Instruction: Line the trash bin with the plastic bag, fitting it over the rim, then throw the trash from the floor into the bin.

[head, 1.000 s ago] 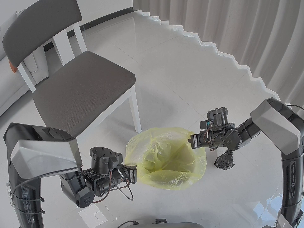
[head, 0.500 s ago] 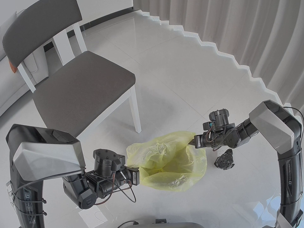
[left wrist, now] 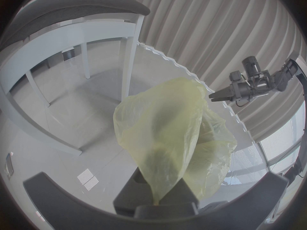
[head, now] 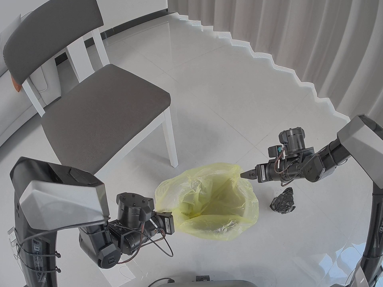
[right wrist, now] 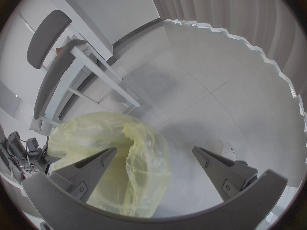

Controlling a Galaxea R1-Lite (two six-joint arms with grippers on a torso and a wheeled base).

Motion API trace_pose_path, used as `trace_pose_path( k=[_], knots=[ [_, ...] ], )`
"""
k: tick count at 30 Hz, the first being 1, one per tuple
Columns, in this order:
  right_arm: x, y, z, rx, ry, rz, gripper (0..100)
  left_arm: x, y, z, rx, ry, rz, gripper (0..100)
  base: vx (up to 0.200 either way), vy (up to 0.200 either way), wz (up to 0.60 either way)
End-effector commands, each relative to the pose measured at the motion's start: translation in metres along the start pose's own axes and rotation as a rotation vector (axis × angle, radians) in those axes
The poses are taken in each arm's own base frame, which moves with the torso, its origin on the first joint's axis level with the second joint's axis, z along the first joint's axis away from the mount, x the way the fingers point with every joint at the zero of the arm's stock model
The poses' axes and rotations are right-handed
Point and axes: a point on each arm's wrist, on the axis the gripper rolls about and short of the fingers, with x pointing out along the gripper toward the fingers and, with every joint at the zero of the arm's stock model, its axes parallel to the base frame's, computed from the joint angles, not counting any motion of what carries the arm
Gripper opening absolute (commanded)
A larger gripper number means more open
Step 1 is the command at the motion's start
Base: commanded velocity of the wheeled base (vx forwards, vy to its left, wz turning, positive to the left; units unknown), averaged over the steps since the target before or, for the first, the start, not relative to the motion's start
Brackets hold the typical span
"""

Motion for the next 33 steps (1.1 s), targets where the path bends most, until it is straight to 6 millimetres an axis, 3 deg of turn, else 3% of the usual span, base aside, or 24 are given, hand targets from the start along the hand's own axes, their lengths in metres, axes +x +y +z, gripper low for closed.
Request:
trace_pose_path(
  k=[1, 6, 11, 20, 21, 31, 33],
  knots=[
    [-0.019, 0.004, -0.003, -0.019, 0.003, 0.001, 100, -0.003, -0.001, -0.021, 0.005, 0.043, 0.014, 0, 0.0, 0.0, 0.0],
    [-0.012, 0.001, -0.018, -0.023, 0.048, -0.003, 100, -0.01, -0.005, -0.035, 0.016, 0.025, 0.009, 0, 0.0, 0.0, 0.0],
    [-0.003, 0.011, -0.027, -0.039, 0.084, 0.019, 100, -0.015, -0.006, -0.033, 0.014, 0.008, 0.002, 0, 0.0, 0.0, 0.0],
    [0.023, 0.006, -0.035, -0.076, 0.086, 0.021, 100, -0.022, -0.01, -0.024, 0.014, -0.021, -0.018, 0, 0.0, 0.0, 0.0],
    [0.024, 0.005, -0.035, -0.078, 0.084, 0.021, 0, -0.022, -0.01, -0.024, 0.014, -0.021, -0.018, 0, 0.0, 0.0, 0.0],
    [0.021, -0.002, -0.036, -0.06, 0.09, 0.007, 0, -0.02, -0.009, -0.028, 0.01, -0.005, -0.018, 0, 0.0, 0.0, 0.0],
    [0.016, -0.008, -0.039, -0.049, 0.098, -0.006, 0, -0.02, -0.017, -0.031, -0.017, 0.0, -0.035, 0, 0.0, 0.0, 0.0]
  ],
)
